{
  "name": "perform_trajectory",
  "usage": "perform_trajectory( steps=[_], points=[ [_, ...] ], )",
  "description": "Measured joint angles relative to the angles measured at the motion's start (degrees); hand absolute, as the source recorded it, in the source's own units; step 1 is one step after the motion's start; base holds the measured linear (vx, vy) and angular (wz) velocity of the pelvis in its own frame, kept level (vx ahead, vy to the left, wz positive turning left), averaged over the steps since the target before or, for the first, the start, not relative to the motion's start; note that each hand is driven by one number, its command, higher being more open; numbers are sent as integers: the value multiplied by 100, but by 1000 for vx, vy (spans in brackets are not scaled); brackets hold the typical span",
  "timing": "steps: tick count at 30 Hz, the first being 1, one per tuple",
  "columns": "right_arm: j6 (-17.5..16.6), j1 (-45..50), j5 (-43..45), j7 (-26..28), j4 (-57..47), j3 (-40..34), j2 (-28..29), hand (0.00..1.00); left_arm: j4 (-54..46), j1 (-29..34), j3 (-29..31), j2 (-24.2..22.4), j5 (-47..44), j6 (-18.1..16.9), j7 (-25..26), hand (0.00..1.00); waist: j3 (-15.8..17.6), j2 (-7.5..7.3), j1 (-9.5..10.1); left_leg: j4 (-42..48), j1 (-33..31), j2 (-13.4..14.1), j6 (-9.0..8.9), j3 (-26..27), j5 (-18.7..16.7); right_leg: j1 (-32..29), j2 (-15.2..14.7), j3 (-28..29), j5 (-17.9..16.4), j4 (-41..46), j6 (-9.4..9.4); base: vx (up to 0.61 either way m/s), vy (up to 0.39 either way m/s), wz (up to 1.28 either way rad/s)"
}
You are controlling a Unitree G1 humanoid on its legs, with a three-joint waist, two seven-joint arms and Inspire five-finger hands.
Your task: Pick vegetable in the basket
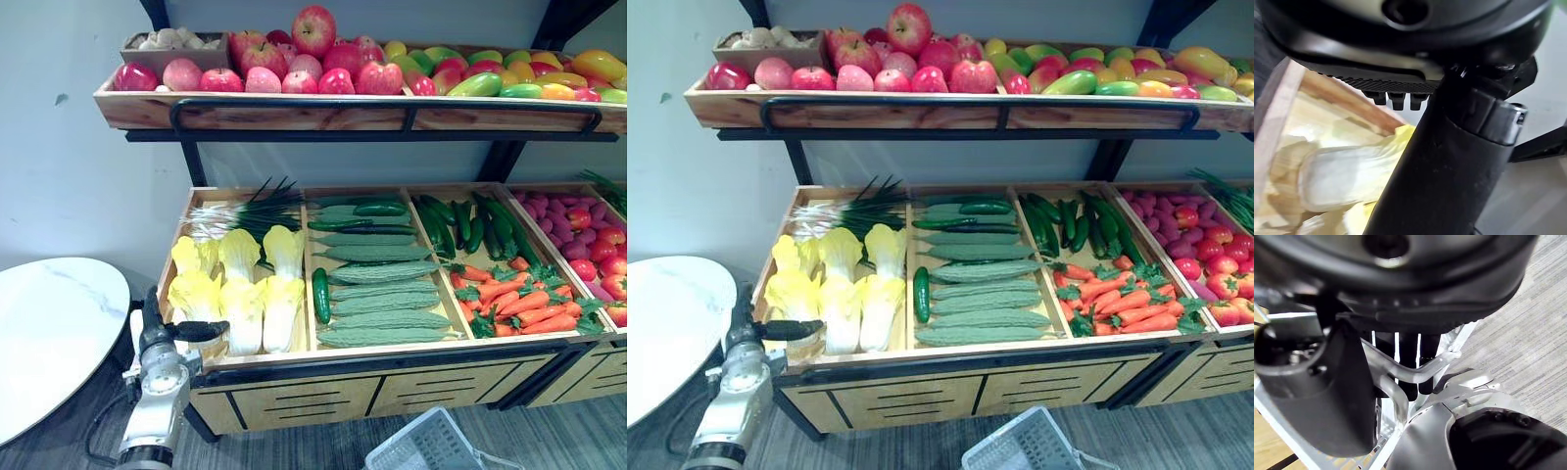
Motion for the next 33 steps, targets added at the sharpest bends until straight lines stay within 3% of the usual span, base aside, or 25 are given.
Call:
perform_trajectory(
  steps=[5, 12, 18, 29, 30, 33],
  points=[
    [-2, -41, 2, 0, -3, 39, 1, 0, 670, 6, -122, -96, 1, -7, 85, 100, 86, -40, -7, 2, -23, 6, -3, 76, -2, -54, 12, 71, 1, 3, -1, 32, -9, -7],
    [-4, -146, 13, 2, -195, 402, -118, 0, 1198, -363, -112, -21, -48, -415, 389, 100, 310, 20, 0, 1, -100, 112, -24, 208, 15, -275, 108, 232, 18, 163, -29, -38, -26, -12],
    [-69, -149, 146, 5, -427, 506, -111, 0, 1625, -978, -54, 459, -238, -468, 519, 100, 547, -42, 2, 2, -304, 173, -15, 322, 92, -580, 164, 341, 91, 231, -84, -68, -24, -11],
    [-140, -149, 234, 6, -682, 657, -123, 0, 2177, -1842, 58, 881, -777, -396, 420, 100, 799, -39, 13, 8, -442, 143, 1, 428, 133, -767, 122, 410, 169, 243, -47, -15, 3, -3],
    [-151, -149, 234, 6, -699, 672, -133, 0, 2177, -1940, 57, 914, -785, -396, 393, 0, 810, -33, 8, 8, -442, 145, 0, 433, 137, -773, 122, 415, 169, 249, -48, -18, -11, -3],
    [-152, -149, 234, 6, -743, 685, -145, 0, 2196, -2149, 45, 978, -784, -398, 291, 0, 829, -22, -5, 9, -445, 152, -7, 454, 142, -801, 126, 435, 169, 278, -48, -21, -15, -5]
  ],
)
